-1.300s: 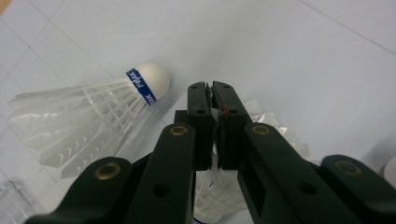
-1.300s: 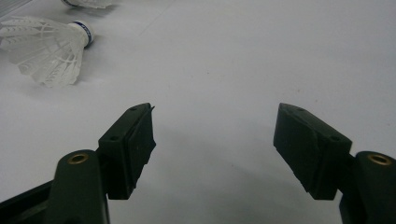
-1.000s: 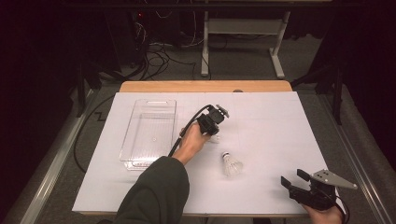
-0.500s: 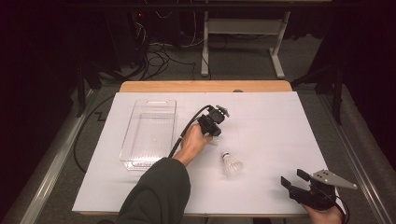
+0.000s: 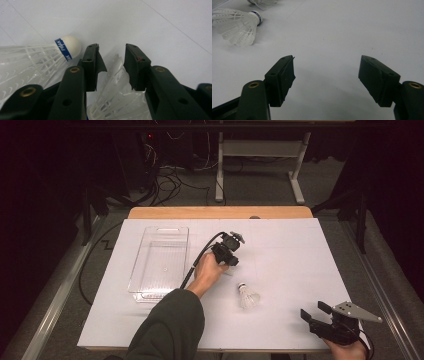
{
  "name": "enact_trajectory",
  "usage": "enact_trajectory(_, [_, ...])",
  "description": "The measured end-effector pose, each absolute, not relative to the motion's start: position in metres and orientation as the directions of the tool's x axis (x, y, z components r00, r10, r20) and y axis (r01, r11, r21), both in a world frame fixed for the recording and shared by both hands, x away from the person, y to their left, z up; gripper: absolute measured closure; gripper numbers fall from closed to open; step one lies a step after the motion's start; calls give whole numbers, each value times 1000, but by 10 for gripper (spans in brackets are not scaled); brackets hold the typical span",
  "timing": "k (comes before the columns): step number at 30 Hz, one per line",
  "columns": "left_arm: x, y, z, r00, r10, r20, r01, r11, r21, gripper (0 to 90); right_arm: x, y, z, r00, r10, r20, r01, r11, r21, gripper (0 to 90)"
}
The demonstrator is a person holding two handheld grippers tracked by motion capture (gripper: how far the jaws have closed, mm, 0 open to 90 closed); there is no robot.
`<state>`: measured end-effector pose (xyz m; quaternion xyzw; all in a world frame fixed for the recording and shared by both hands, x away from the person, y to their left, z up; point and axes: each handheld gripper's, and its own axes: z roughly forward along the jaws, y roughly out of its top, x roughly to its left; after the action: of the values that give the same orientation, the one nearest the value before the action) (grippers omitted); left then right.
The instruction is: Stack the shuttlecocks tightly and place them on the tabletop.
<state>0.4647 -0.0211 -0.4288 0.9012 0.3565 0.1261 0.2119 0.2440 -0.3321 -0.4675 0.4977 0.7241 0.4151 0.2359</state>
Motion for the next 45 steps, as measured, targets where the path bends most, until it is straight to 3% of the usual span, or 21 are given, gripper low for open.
enact_trajectory(5, [465,-21,-428,709,700,81,586,-650,484,593,244,-333,-468,-391,918,73,526,157,836,294])
enact_trajectory(20, [468,-19,-429,691,718,85,593,-630,502,602,244,-333,-468,-394,916,74,525,159,836,294])
enact_trajectory(33, [468,-18,-429,689,722,52,605,-614,506,515,244,-332,-468,-395,916,71,525,162,835,294])
enact_trajectory(45, [468,-19,-429,689,722,61,603,-618,504,513,244,-332,-468,-395,916,72,525,161,836,294])
